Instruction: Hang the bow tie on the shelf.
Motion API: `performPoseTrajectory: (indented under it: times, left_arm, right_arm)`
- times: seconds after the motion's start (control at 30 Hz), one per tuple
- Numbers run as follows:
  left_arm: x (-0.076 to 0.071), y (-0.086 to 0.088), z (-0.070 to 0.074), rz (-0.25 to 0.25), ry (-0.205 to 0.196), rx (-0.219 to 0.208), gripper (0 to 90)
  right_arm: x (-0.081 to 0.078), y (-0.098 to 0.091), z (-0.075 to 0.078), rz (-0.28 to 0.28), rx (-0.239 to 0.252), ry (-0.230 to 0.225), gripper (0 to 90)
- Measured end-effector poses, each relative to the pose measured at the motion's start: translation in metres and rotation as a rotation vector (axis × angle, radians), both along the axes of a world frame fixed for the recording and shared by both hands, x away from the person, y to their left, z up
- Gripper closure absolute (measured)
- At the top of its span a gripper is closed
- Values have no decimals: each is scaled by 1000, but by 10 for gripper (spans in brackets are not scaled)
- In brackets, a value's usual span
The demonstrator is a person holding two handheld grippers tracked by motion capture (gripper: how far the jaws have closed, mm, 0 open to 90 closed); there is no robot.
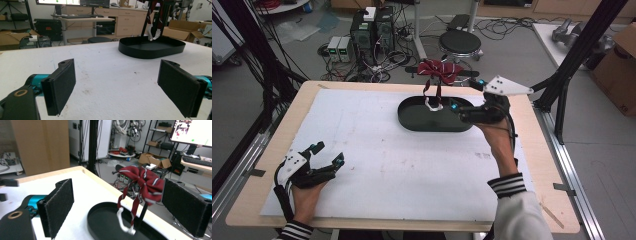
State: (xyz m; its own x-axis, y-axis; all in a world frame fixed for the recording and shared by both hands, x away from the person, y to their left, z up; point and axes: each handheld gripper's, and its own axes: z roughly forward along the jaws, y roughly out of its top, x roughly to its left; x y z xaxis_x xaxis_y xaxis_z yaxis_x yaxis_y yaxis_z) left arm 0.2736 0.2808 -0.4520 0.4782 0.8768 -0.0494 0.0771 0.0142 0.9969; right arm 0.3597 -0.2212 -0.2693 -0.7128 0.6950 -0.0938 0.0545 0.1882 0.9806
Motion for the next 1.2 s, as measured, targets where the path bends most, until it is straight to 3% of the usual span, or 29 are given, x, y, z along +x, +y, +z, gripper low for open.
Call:
performPoseTrajectory:
  times: [0.23, 0.3, 0.33, 0.63, 0.8, 1.07, 1.2]
  left_arm:
    - [0, 0, 0, -3, 0, 2, 154]
    - [0, 0, 0, -4, 0, 2, 154]
    - [0, 0, 0, -4, 2, 2, 154]
    - [0, -1, 0, -4, 1, 3, 154]
    - [0, 0, 0, -7, 2, -4, 154]
    - [0, 0, 0, -7, 4, 0, 154]
    - [1, 0, 0, -6, 8, 2, 154]
  right_arm:
    - [-41, -24, -26, -3, 51, -29, 102]
    - [-45, -27, -30, -7, 52, -40, 102]
    - [-58, -34, -46, -12, 76, -35, 102]
    - [-91, -49, -96, -60, 123, -35, 102]
    - [-99, -51, -120, -87, 116, -57, 102]
    - [-99, -51, -145, -119, 142, -20, 102]
    - [-98, -53, -155, -150, 126, -14, 101]
